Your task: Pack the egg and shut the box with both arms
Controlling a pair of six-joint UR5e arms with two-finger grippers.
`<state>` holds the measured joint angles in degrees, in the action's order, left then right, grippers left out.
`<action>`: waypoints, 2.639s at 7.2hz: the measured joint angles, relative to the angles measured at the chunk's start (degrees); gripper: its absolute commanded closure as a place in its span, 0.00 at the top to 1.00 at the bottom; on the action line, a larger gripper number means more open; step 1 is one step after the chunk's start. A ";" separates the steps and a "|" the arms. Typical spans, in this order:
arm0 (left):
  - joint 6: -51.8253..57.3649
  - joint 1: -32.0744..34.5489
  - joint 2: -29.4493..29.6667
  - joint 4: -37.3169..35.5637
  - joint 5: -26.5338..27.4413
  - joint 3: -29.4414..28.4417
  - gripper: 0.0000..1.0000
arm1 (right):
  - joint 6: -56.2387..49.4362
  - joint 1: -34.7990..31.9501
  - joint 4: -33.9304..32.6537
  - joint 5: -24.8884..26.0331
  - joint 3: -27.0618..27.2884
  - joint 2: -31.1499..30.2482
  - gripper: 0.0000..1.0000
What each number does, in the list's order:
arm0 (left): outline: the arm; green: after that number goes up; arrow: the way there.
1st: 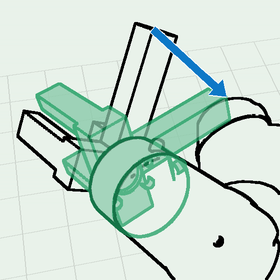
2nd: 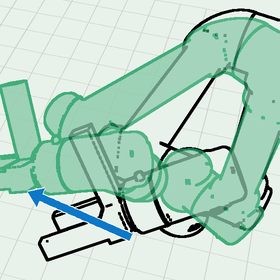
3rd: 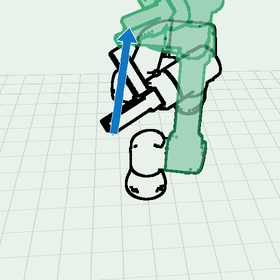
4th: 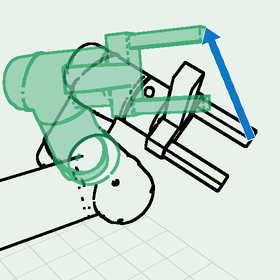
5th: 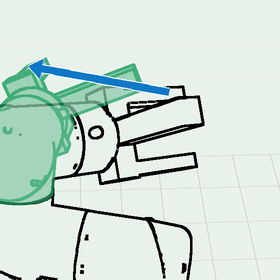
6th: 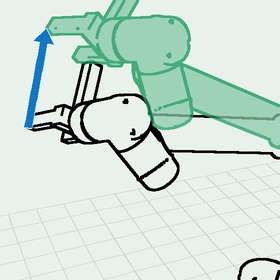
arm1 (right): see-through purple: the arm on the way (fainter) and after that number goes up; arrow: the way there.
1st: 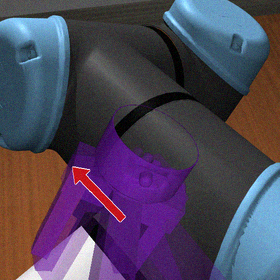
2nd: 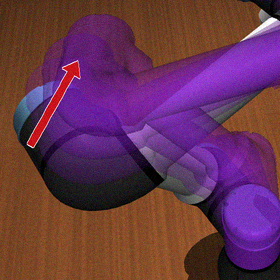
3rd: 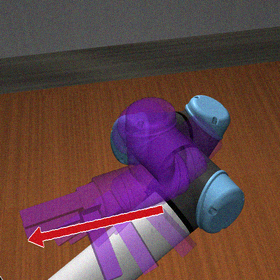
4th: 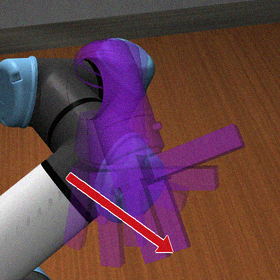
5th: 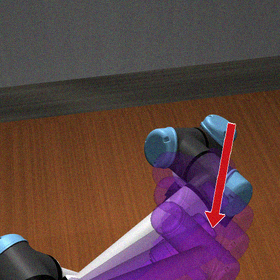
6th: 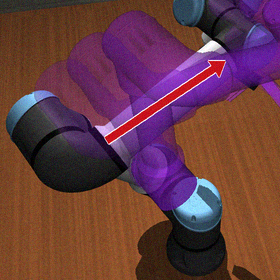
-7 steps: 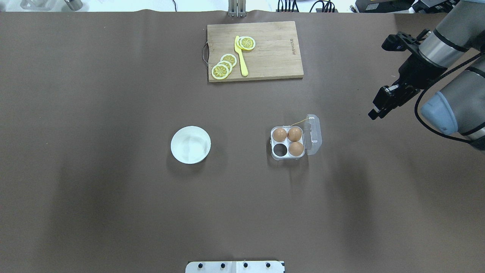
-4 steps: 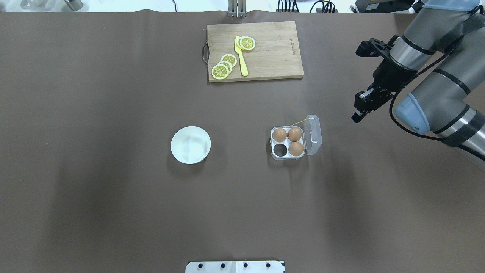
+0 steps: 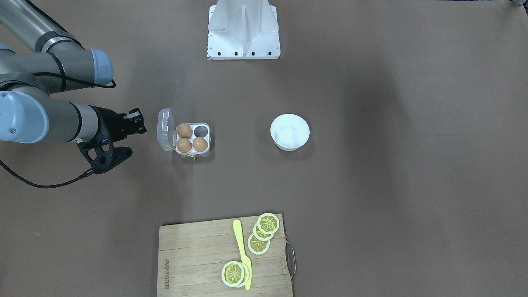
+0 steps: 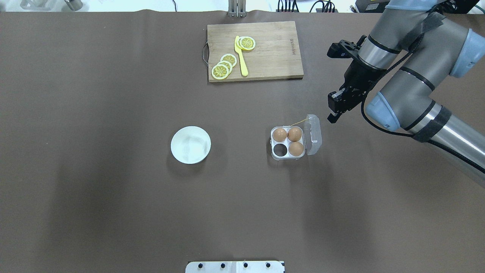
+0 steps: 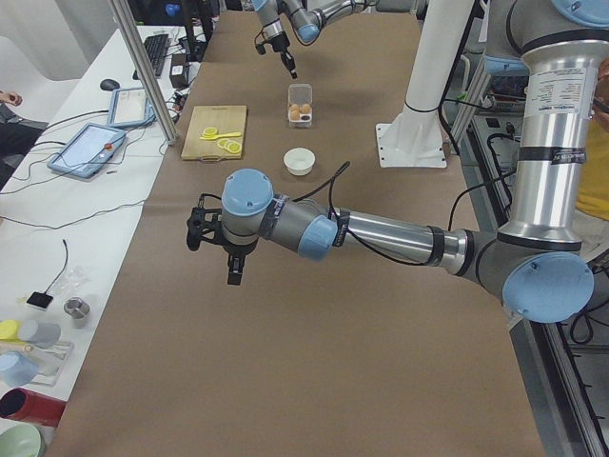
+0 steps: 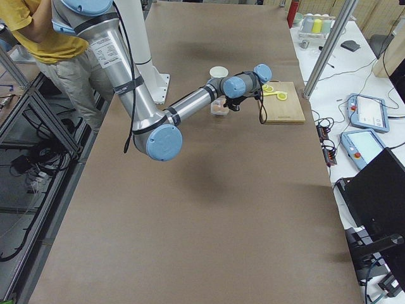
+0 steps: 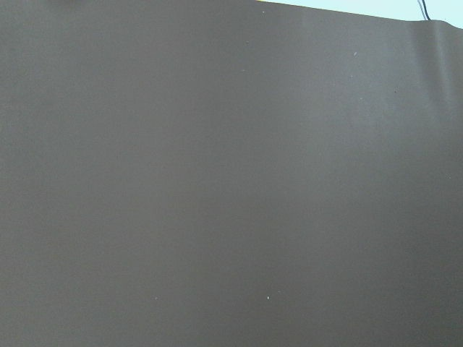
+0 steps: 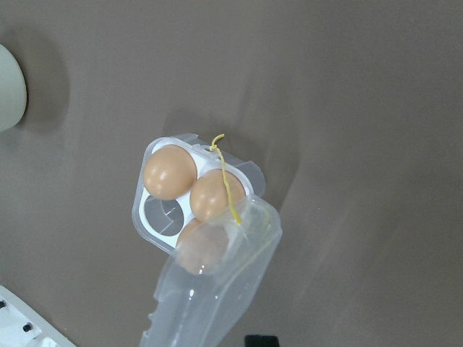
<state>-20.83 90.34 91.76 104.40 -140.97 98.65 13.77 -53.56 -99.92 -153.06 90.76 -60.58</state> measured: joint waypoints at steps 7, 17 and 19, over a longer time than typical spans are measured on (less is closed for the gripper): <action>0.00 0.01 -0.09 0.02 0.11 0.04 0.98 | 4.97 3.75 3.83 0.13 -8.57 7.60 0.05; 0.09 0.44 -0.18 -0.08 -0.28 -0.61 0.98 | 5.61 -14.00 9.80 2.58 -8.54 0.04 1.00; 0.09 0.39 -0.19 -0.15 -0.09 -1.03 0.98 | -2.57 -19.45 9.62 10.96 -7.76 -4.78 1.00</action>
<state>-20.74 90.73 91.56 104.25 -141.06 97.62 11.20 -73.02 -90.30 -142.10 83.00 -65.36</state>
